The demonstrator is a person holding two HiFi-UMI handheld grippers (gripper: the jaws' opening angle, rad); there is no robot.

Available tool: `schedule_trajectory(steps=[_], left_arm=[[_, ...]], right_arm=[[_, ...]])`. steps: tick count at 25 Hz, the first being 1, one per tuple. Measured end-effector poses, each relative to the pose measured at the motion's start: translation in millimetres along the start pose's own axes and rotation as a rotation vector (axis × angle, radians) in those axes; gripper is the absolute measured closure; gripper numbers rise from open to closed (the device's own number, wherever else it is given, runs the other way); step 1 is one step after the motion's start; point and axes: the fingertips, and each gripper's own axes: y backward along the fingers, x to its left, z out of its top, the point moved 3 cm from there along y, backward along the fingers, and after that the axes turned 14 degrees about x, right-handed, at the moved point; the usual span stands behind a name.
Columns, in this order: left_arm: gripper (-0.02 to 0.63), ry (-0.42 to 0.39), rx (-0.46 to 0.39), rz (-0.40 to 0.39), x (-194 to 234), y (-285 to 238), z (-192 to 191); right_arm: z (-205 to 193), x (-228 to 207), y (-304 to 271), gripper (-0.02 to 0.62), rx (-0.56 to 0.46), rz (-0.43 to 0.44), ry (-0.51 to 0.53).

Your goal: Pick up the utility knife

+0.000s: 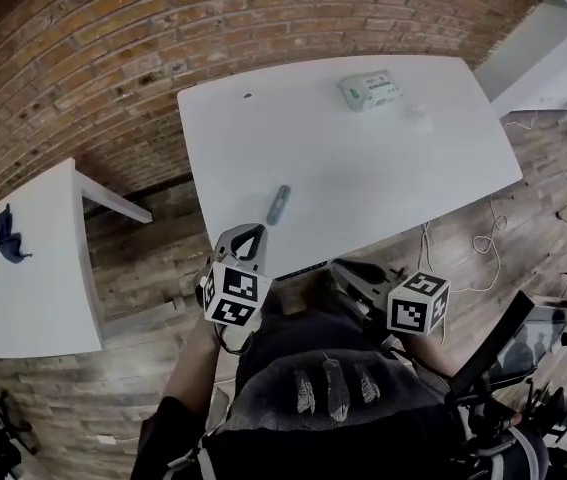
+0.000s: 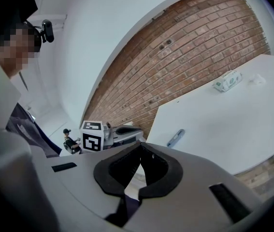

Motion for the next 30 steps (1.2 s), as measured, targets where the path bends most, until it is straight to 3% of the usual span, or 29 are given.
schedule_trajectory(steps=[2,5,8,14,19,23,30], left_arm=[[0.609,-0.031,0.020,0.004,-1.3,-12.4,4.0],[0.460,-0.071,0.066,-0.018,-6.2,-29.3,6.5],[0.384,-0.077,0.142,-0.028,-9.9,-52.0,0.9],[0.382,-0.082,0.296,-0.009,6.5,-105.3,-30.9],[0.382,-0.087,0.397,-0.030,14.7,-126.3,-46.3],[0.382,-0.094,0.392,-0.064,2.3,-134.5,-32.1],[0.382,-0.095,0.411,-0.088,0.8,-144.8,-40.5]], right_arm=[[1.4,-3.9,2.4,0.595,-0.005,-0.005,-0.007],[6.2,-13.2,4.3,0.595,-0.007,-0.004,-0.012],[12.2,-26.7,5.8,0.595,-0.004,0.012,-0.021],[22.8,-50.8,-13.2,0.595,0.011,0.049,-0.045],[22.1,-69.8,-11.6,0.595,0.024,0.005,-0.079],[18.0,-76.7,7.5,0.595,0.010,-0.023,-0.096],[11.4,-88.7,33.7,0.595,-0.018,-0.078,-0.112]])
